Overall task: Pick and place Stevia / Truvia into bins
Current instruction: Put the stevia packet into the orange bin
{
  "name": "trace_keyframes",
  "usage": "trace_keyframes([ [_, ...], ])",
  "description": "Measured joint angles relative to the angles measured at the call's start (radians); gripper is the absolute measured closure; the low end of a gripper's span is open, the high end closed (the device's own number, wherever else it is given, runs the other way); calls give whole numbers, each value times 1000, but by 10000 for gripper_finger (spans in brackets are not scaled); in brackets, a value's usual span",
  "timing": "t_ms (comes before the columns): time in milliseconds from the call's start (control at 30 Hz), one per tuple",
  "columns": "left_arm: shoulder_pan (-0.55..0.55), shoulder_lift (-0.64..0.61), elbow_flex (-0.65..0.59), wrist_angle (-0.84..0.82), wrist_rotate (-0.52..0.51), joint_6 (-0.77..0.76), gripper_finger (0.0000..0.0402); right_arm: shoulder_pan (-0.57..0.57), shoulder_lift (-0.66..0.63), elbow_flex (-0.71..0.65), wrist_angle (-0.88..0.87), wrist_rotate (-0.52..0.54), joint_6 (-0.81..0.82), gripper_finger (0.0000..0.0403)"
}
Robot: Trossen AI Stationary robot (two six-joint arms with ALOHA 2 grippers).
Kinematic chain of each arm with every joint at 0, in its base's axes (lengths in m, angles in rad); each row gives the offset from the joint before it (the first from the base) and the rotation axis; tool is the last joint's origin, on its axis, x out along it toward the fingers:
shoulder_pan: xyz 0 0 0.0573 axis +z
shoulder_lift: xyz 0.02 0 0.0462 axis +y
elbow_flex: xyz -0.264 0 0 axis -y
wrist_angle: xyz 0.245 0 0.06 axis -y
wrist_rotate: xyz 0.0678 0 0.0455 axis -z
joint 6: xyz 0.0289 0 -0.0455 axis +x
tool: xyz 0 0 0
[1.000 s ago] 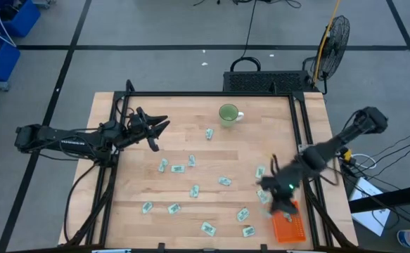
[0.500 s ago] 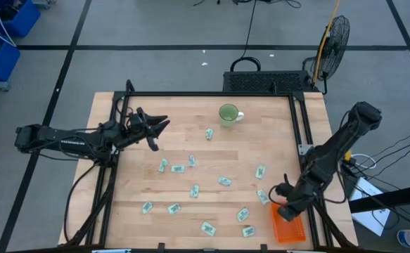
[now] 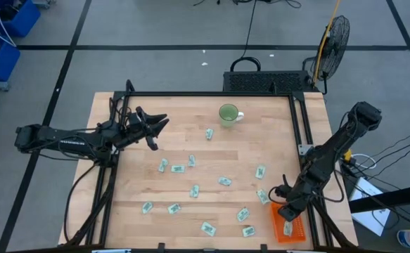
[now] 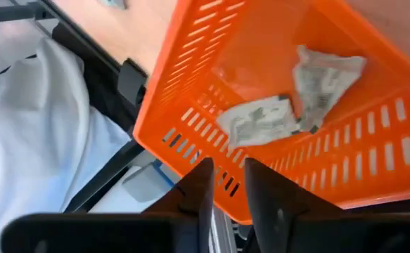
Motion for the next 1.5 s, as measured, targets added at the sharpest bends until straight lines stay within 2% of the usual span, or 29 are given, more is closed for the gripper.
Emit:
trace_keyframes([
  [200, 0, 0, 0, -16, 15, 20, 289, -20, -18, 0, 68, 26, -76, 310],
  [267, 0, 0, 0, -45, 40, 17, 289, -28, -53, 1, 122, 96, -114, 311],
  [367, 0, -1, 0, -102, 50, -6, 289, -44, -121, 1, 176, 242, -252, 314],
  [567, 3, 7, 4, -242, 27, -28, 289, -98, -254, 2, 207, 514, -790, 316],
  [667, -9, 48, 54, -348, 35, -25, 289, -144, -303, 2, 202, 630, -1075, 316],
  [767, -32, 145, 159, -479, 50, 22, 289, -210, -343, 2, 191, 708, -1322, 316],
  [933, -41, 374, 371, -616, 50, 140, 289, -366, -370, 2, 205, 751, -1636, 316],
  [1033, -41, 499, 465, -620, 50, 177, 289, -460, -370, 2, 193, 819, -1697, 315],
  [1133, -41, 608, 530, -642, 98, 280, 289, -538, -365, -18, 189, 811, -1703, 306],
  [1233, -42, 708, 576, -643, 100, 349, 288, -594, -363, -60, 192, 809, -1703, 288],
  [1500, -2, 945, 675, -640, 95, 302, 288, -696, -363, -145, 205, 814, -1803, 230],
])
